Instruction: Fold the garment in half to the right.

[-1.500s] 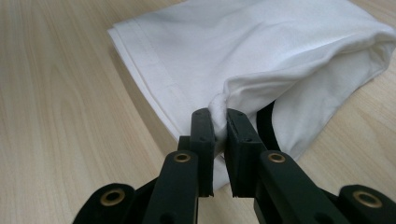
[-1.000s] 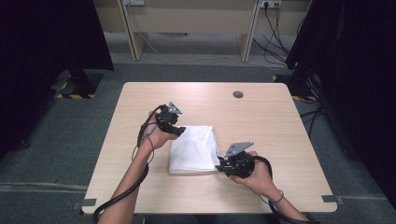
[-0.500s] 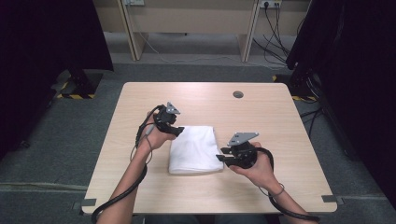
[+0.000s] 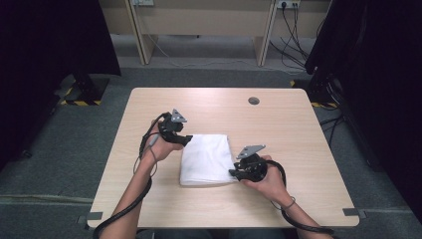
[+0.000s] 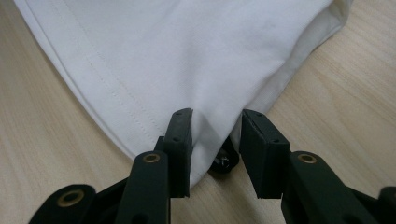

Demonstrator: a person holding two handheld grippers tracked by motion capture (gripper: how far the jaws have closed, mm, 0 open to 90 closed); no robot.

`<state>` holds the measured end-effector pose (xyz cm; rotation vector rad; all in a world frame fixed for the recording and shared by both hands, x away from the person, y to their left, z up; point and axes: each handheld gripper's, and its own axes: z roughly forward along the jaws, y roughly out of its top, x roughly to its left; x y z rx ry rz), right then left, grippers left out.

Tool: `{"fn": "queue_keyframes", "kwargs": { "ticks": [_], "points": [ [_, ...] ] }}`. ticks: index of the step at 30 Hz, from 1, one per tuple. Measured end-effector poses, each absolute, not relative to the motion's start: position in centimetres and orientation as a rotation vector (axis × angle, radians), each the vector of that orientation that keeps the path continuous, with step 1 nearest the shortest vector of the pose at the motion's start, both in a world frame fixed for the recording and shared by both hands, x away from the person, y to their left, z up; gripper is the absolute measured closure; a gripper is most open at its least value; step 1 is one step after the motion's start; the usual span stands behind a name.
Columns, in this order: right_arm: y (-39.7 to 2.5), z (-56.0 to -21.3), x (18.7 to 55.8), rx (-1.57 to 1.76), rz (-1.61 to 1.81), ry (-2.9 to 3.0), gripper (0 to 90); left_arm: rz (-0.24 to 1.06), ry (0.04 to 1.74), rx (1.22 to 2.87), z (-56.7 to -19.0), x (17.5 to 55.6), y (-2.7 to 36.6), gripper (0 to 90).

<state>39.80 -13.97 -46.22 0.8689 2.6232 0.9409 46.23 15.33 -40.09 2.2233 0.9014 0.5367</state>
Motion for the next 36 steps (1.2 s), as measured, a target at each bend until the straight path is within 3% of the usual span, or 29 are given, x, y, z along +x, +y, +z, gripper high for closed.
{"fn": "queue_keyframes", "kwargs": {
  "ticks": [19,30,31,36],
  "points": [
    [-12.7,-46.6,39.2,0.883,0.957,2.616,65.9,0.571,0.92,2.178,-39.9,45.9,17.0,44.0],
    [-14.0,-45.7,39.5,0.9,1.037,2.588,53.6,0.582,0.921,2.116,-40.4,45.2,17.3,35.4],
    [-14.0,-45.7,39.5,0.9,1.037,2.588,48.6,0.574,0.923,2.095,-40.4,44.8,17.3,35.4],
    [-14.8,-44.9,39.9,0.903,1.044,2.569,46.4,0.587,0.922,2.08,-40.5,44.2,17.4,32.2]
  ]
}}
